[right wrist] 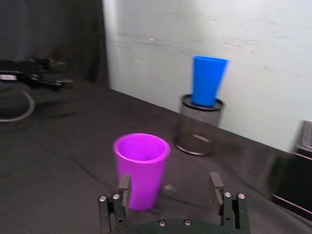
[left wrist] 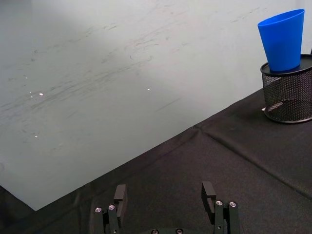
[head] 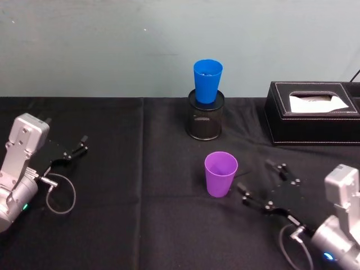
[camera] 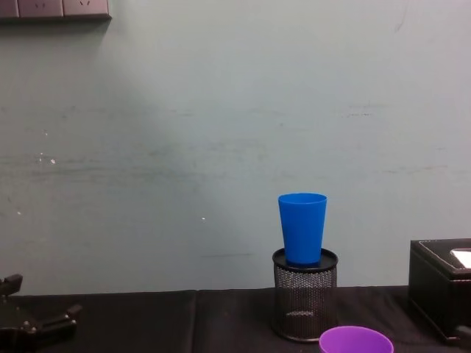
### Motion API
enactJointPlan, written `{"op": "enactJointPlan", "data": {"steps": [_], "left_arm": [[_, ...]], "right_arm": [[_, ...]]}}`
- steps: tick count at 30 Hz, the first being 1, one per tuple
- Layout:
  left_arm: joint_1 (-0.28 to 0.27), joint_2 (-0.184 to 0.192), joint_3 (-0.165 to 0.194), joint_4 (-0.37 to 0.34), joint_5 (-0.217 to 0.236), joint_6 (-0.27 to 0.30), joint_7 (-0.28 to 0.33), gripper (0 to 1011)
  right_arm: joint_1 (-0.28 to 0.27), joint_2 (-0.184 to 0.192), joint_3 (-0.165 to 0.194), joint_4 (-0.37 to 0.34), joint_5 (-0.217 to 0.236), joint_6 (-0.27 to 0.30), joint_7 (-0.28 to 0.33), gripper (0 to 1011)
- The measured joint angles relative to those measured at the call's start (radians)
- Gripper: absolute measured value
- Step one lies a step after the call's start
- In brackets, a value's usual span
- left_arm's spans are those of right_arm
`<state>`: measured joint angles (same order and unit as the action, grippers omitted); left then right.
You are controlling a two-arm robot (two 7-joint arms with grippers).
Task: Pick up one cup with a gripper and tap it against the other cup.
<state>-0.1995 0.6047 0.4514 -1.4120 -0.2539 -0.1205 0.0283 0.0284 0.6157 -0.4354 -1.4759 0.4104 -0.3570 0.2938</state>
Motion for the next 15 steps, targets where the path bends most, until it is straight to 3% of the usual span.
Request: {"op": "enactJointPlan", "data": {"steps": [8, 15], "left_arm": [[0.0, 0.0, 0.0, 0.0, 0.0, 0.0, 0.0, 1000], [0.0, 0.0, 0.0, 0.0, 0.0, 0.0, 0.0, 1000]], "right_arm": [[0.054, -0.064, -0.036, 0.04, -0.002, 0.033, 0.07, 1003], [0.094, -0.114, -0.04, 0.092, 0.011, 0.054, 0.108, 1003]]}}
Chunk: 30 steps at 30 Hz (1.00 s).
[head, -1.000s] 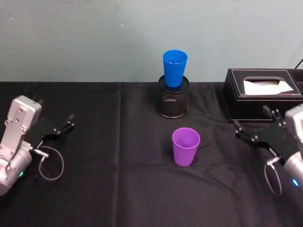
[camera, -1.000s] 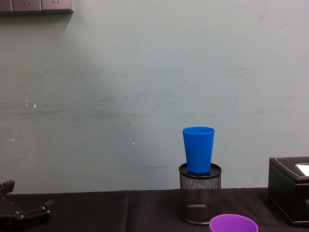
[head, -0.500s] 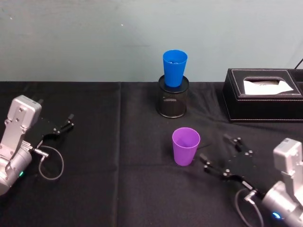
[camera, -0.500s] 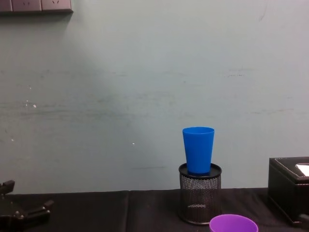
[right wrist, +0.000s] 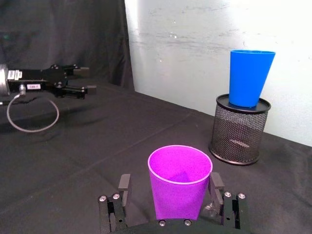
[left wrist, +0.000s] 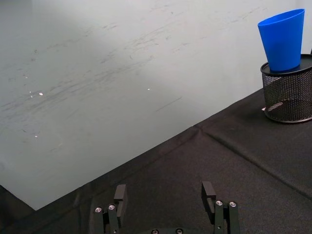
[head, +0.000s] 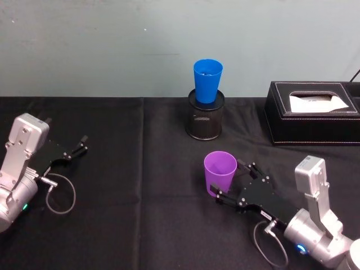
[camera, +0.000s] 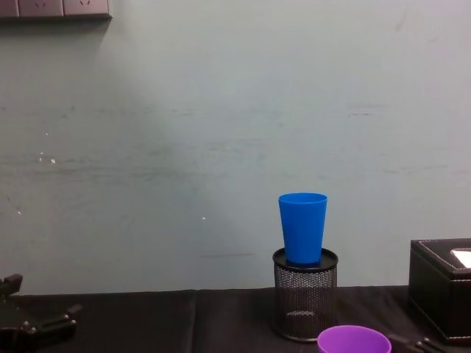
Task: Pick up one cup with a gripper and tap it against the other cup.
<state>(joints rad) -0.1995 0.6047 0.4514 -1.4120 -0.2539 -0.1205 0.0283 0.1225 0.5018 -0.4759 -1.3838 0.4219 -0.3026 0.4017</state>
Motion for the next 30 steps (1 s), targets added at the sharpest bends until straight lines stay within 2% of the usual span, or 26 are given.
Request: {"op": "enactJointPlan", "data": {"steps": [8, 18, 30], "left_arm": [[0.0, 0.0, 0.0, 0.0, 0.0, 0.0, 0.0, 1000], [0.0, 0.0, 0.0, 0.0, 0.0, 0.0, 0.0, 1000], [0.0, 0.0, 0.0, 0.0, 0.0, 0.0, 0.0, 1000]], "right_arm": [[0.045, -0.052, 0.006, 0.062, 0.001, 0.004, 0.023, 1003], [0.092, -0.102, 0.011, 0.124, -0.046, 0.019, 0.021, 1003], [0.091, -0.101, 0.012, 0.123, -0.046, 0.021, 0.018, 1002]]}}
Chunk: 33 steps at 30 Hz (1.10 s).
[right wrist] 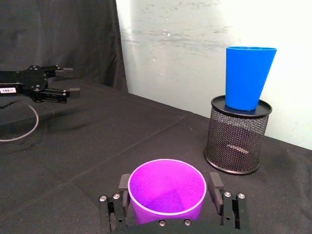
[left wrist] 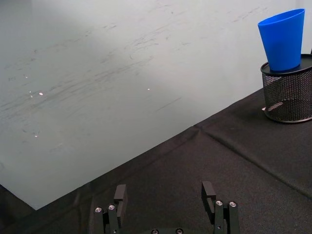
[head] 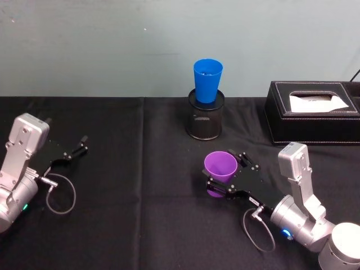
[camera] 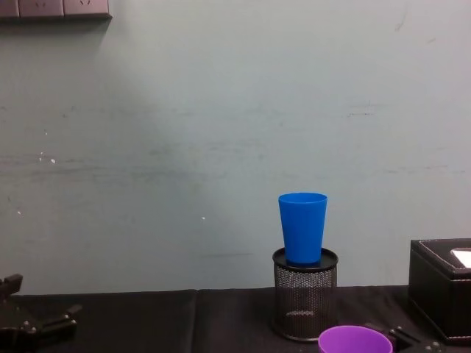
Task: Pick up one cup with a gripper and tap it against the other cup.
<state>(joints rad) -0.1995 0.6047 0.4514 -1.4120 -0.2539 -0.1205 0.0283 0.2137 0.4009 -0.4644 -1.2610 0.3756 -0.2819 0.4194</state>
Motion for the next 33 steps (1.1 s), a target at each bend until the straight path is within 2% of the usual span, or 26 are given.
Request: {"op": "enactJointPlan", "data": {"steps": [10, 16, 19, 23, 24, 25, 26, 27, 29, 33], "left_arm": [[0.0, 0.0, 0.0, 0.0, 0.0, 0.0, 0.0, 1000], [0.0, 0.0, 0.0, 0.0, 0.0, 0.0, 0.0, 1000], [0.0, 0.0, 0.0, 0.0, 0.0, 0.0, 0.0, 1000], [0.0, 0.0, 0.0, 0.0, 0.0, 0.0, 0.0, 1000], [0.0, 0.0, 0.0, 0.0, 0.0, 0.0, 0.0, 1000], [0.0, 0.0, 0.0, 0.0, 0.0, 0.0, 0.0, 1000], [0.0, 0.0, 0.0, 0.0, 0.0, 0.0, 0.0, 1000], [0.0, 0.0, 0.0, 0.0, 0.0, 0.0, 0.0, 1000], [0.0, 0.0, 0.0, 0.0, 0.0, 0.0, 0.0, 1000], [0.0, 0.0, 0.0, 0.0, 0.0, 0.0, 0.0, 1000]], "right_arm": [[-0.002, 0.002, -0.001, -0.003, 0.002, -0.004, 0.0, 790], [-0.003, 0.003, 0.0, -0.005, 0.002, -0.004, 0.0, 764], [-0.001, 0.011, 0.007, -0.042, 0.0, 0.013, 0.007, 750], [0.006, 0.026, 0.018, -0.11, -0.007, 0.074, 0.016, 735], [0.009, 0.03, 0.023, -0.137, -0.007, 0.104, 0.017, 733], [0.009, 0.03, 0.023, -0.137, -0.007, 0.104, 0.017, 731], [0.017, 0.035, 0.034, -0.178, 0.001, 0.153, 0.022, 726], [0.017, 0.035, 0.034, -0.178, 0.001, 0.153, 0.022, 726], [0.027, 0.037, 0.047, -0.215, 0.012, 0.193, 0.028, 726], [0.049, 0.039, 0.065, -0.255, 0.025, 0.241, 0.04, 726]]}}
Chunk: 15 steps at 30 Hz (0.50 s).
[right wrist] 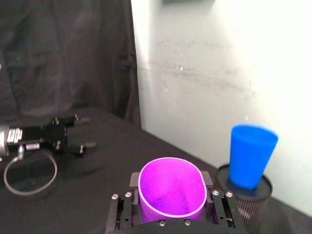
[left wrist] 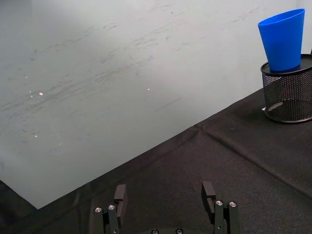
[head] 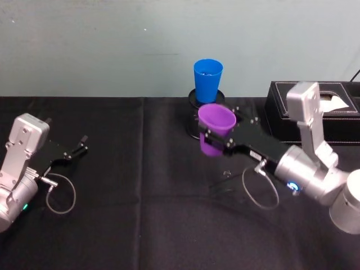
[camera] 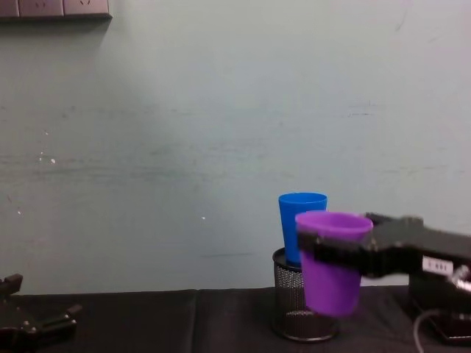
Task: Pick up one cup with a gripper and tap it against the other cup.
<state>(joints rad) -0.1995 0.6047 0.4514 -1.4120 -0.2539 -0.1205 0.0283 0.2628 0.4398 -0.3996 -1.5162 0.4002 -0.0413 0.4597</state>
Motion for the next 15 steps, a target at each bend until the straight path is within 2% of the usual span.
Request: {"op": "enactJointPlan", "data": {"steps": [5, 11, 15], "left_arm": [[0.0, 0.0, 0.0, 0.0, 0.0, 0.0, 0.0, 1000], [0.0, 0.0, 0.0, 0.0, 0.0, 0.0, 0.0, 1000], [0.0, 0.0, 0.0, 0.0, 0.0, 0.0, 0.0, 1000]], "right_arm": [[0.034, -0.002, 0.011, -0.011, 0.013, 0.042, 0.011, 726], [0.06, 0.006, 0.003, -0.01, 0.013, 0.061, 0.032, 726], [0.059, 0.005, 0.003, -0.01, 0.013, 0.061, 0.033, 726]]}}
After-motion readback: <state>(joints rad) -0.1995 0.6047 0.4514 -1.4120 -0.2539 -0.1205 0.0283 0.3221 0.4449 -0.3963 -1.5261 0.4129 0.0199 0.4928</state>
